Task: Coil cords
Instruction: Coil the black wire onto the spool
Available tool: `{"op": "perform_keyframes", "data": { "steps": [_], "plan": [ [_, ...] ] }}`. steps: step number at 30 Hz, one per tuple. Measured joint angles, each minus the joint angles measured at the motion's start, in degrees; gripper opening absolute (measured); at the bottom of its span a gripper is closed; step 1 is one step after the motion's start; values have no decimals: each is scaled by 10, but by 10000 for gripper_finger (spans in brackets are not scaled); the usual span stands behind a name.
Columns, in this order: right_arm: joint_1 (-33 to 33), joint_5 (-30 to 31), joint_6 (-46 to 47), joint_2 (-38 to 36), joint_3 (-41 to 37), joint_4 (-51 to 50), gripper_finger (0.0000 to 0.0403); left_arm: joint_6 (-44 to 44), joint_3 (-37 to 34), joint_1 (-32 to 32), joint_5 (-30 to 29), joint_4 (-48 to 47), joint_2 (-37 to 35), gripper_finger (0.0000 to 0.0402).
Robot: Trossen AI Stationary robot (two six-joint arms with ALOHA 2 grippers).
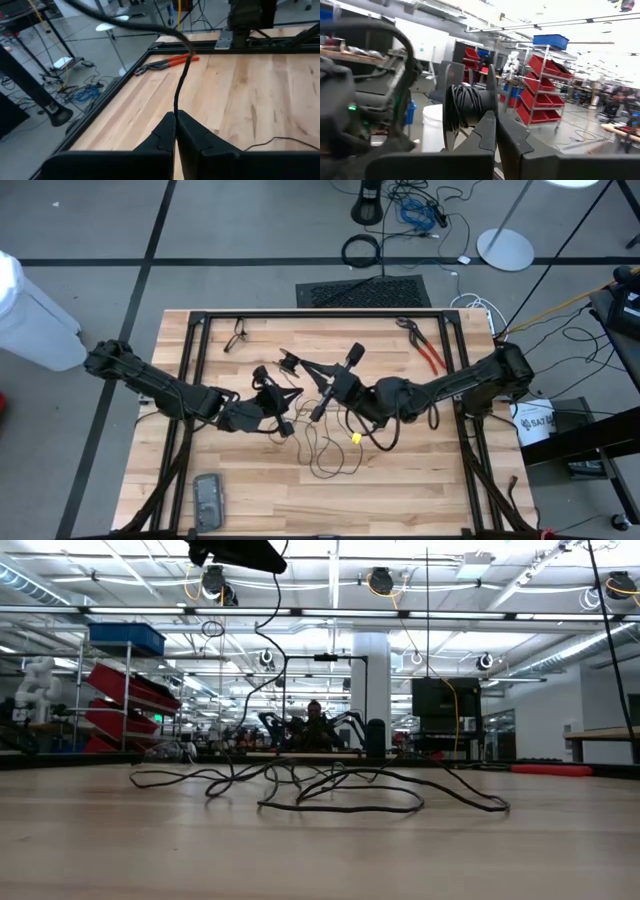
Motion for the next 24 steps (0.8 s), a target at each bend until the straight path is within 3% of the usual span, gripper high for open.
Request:
{"op": "perform_keyframes", "data": {
  "steps": [6, 10, 19, 24],
  "plan": [
    [-22, 41, -22, 43, 0, 15, 0, 5, 0, 3, 8, 1, 0, 13],
    [-39, 77, -51, 64, 0, 20, 0, 21, 0, 3, 47, 10, 0, 13],
    [-48, 77, -75, 68, 0, 6, 0, 61, 20, 3, 157, -12, 0, 13],
    [-48, 75, -79, 67, 0, -9, 0, 61, 53, -7, 174, -91, -1, 13]
  ]
}}
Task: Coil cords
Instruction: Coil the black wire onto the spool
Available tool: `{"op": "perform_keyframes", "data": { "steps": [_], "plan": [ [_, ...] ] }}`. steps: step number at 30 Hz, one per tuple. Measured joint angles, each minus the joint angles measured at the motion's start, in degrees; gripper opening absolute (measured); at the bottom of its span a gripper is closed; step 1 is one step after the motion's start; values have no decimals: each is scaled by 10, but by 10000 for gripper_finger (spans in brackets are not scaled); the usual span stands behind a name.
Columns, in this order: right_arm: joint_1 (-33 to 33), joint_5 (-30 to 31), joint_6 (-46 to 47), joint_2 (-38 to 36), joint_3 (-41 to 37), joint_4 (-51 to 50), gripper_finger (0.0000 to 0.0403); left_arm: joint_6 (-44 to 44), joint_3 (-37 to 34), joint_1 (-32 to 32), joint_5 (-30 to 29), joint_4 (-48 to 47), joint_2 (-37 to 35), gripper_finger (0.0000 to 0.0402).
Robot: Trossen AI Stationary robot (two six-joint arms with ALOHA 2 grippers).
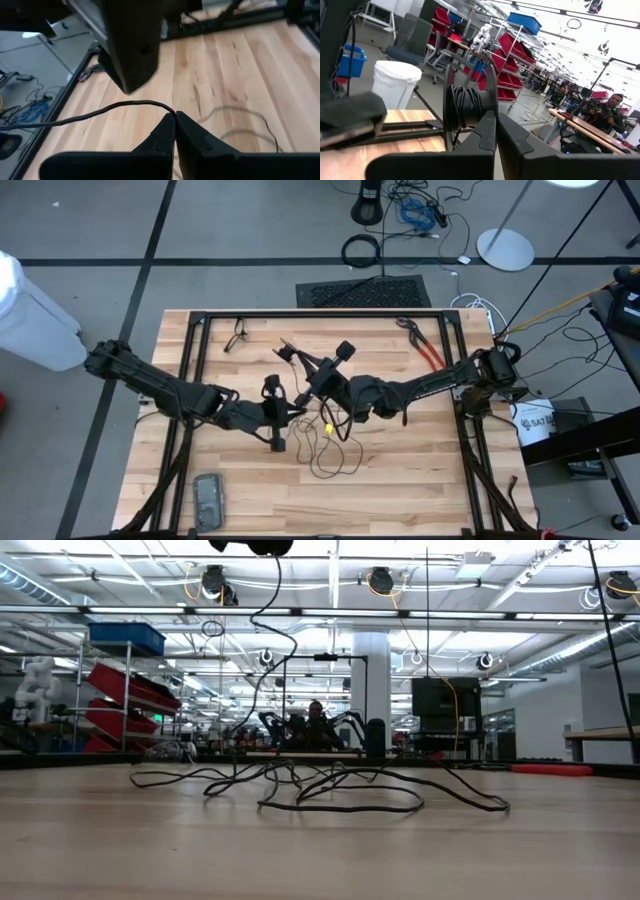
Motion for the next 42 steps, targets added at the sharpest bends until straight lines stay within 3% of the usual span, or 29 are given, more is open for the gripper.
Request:
{"op": "perform_keyframes", "data": {
  "steps": [5, 26, 42],
  "plan": [
    [0, -5, 0, 0, 0, -11, 0, 0, 26, -12, -4, -72, 0, 13],
    [-2, -20, 15, -1, 0, -71, 0, 58, 27, -27, -55, -90, -76, 13],
    [-18, -66, 50, -1, 0, -102, 0, 55, 27, -12, 48, -114, -81, 13]
  ]
}}
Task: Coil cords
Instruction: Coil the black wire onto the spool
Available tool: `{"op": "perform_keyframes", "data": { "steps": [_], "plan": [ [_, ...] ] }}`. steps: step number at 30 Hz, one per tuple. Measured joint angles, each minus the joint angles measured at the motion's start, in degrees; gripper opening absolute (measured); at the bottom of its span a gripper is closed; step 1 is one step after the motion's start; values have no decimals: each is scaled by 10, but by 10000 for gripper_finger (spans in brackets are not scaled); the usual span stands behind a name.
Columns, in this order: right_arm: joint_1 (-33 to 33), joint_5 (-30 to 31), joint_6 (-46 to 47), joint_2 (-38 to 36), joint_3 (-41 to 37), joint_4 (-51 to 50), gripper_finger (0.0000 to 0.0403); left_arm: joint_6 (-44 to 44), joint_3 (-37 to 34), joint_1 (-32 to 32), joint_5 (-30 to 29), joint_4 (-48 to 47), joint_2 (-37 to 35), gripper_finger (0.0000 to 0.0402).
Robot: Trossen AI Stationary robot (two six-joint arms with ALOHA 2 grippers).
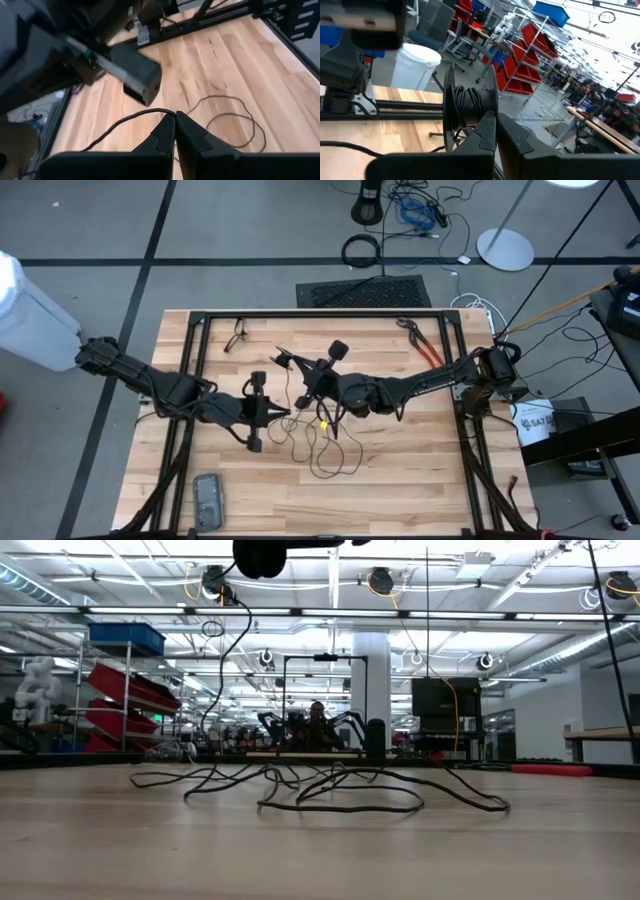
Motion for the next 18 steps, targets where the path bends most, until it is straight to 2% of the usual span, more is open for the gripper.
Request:
{"op": "perform_keyframes", "data": {
  "steps": [18],
  "plan": [
    [0, -10, 0, 0, 0, -5, 0, -6, 0, 110, 165, 0, 4, 13]
  ]
}}
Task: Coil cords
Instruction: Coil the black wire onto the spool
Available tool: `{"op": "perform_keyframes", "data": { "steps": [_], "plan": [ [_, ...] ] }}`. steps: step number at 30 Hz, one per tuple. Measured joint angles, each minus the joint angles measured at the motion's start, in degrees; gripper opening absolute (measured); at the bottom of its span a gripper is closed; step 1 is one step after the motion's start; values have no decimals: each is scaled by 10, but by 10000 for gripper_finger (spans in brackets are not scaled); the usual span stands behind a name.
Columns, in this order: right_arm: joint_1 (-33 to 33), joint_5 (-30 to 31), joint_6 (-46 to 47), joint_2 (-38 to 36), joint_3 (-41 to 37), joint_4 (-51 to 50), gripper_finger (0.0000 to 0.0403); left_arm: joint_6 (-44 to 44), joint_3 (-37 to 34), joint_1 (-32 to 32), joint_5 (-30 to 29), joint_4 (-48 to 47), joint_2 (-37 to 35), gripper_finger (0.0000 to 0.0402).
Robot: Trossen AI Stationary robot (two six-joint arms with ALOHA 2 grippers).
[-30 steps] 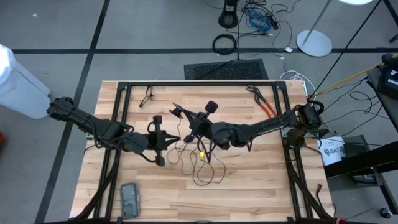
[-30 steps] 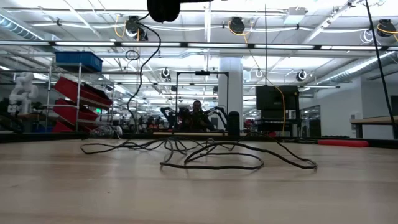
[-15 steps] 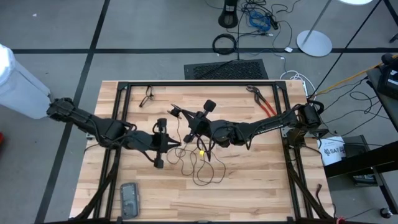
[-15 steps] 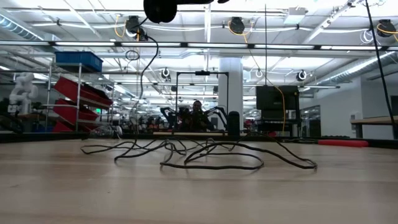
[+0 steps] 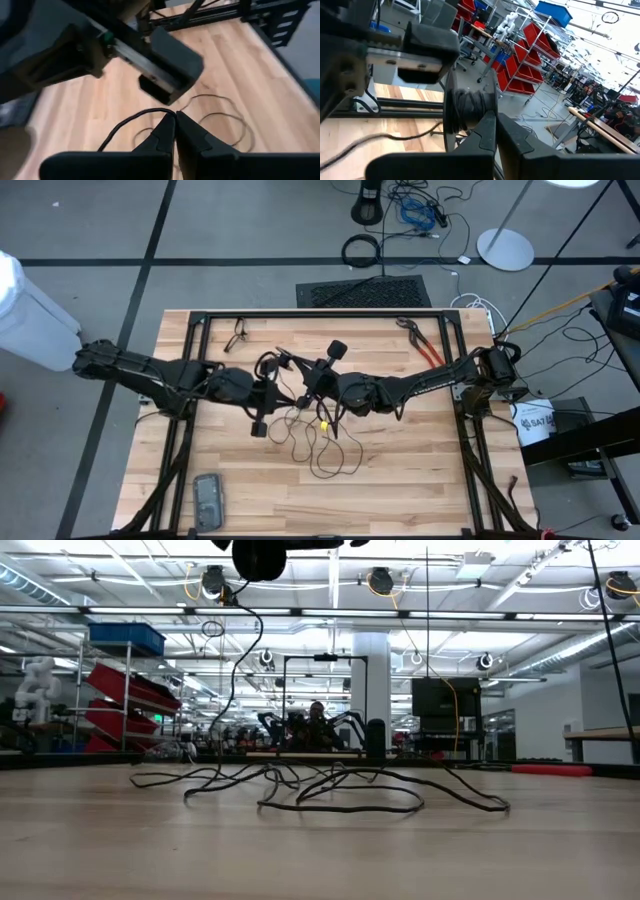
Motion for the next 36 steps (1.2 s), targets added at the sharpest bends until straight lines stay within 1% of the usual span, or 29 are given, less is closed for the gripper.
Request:
{"op": "perform_keyframes", "data": {
  "steps": [6, 10, 13, 16, 22, 28, 33, 36],
  "plan": [
    [0, -4, 0, 0, 0, 1, 0, -15, 0, 1, 42, 2, 31, 13],
    [1, -4, -3, 0, 0, 1, 0, -14, -1, 0, 43, 1, 40, 13],
    [1, -3, -4, 0, 0, 0, 0, -14, 4, -1, 23, -5, 40, 13],
    [0, 1, -5, 0, 0, -6, 0, -16, 26, -3, 6, -23, 39, 13],
    [0, -4, -4, 0, 0, -11, 0, -14, 54, -24, -20, -38, 38, 13],
    [-1, 0, -1, 0, 0, -14, 0, 1, 79, -39, -66, -78, 38, 13],
    [-1, 0, -1, 0, 0, -16, 0, 34, 85, -39, -82, -86, 38, 13],
    [-1, 0, 2, 0, 0, -16, 0, 67, 86, -39, -82, -69, 39, 13]
  ]
}}
